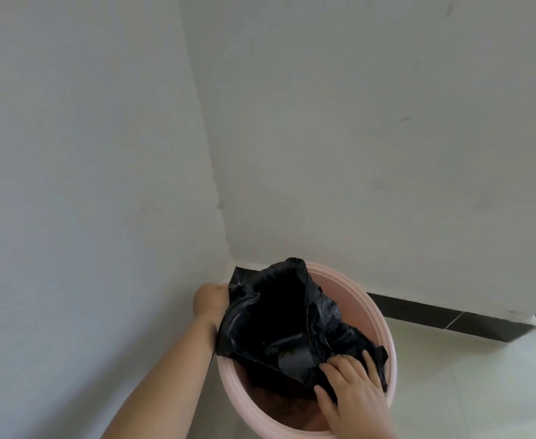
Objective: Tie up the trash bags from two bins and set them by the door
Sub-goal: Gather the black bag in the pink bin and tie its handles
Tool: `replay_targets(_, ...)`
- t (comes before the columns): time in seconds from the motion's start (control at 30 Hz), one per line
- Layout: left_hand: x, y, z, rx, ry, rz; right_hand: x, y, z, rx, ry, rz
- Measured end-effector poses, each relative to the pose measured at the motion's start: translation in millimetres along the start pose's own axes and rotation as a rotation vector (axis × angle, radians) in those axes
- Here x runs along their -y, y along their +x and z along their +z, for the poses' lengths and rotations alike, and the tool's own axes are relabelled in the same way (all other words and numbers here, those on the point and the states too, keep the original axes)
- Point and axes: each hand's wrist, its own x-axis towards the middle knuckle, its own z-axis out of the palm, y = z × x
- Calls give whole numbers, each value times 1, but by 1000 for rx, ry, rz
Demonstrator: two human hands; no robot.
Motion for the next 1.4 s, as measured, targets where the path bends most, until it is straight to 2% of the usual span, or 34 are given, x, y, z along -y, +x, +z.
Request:
replay_targets(0.1,-9,9,0,-37,-122,-119,-5,0,0,-25,-36,-20)
replay_targets(0.17,-16,12,1,-106,-168,-85,-8,-1,4,-69,-66,-71)
replay_targets(0.23,-23,9,4,-178,-234,82,-9,-2,9,-116,-47,-81)
replay_targets(0.33,-27,-12,9,-121,-374,352,-12,-4,16,-208,-52,-95)
replay_targets(0.4,-25,-27,8,-59,-291,521,-11,-1,16,-279,2,-109)
replay_targets(0.47,-22,-31,7,-37,-245,614,-12,3,13,-325,66,-75)
replay_targets(0.6,-36,-18,3,-59,-386,505,-15,8,6,-324,183,-2)
replay_targets(0.83,-45,2,3,-199,-634,34,-17,9,-8,-307,323,39)
replay_targets(0.93,-41,1,4,-171,-726,58,-18,11,-6,-299,348,18)
replay_targets(1.03,-30,-9,7,-32,-534,214,-19,11,-3,-317,325,-17)
replay_targets(1.1,-21,-17,9,202,-346,307,-23,8,1,-328,217,-69)
replay_targets(1.17,-12,-29,9,372,-63,455,-29,6,3,-270,40,-13)
replay_targets(1.27,2,-49,8,402,358,664,-38,8,-1,-114,-152,63)
replay_targets(1.4,20,-72,-4,540,618,667,-63,34,-13,69,-265,-136)
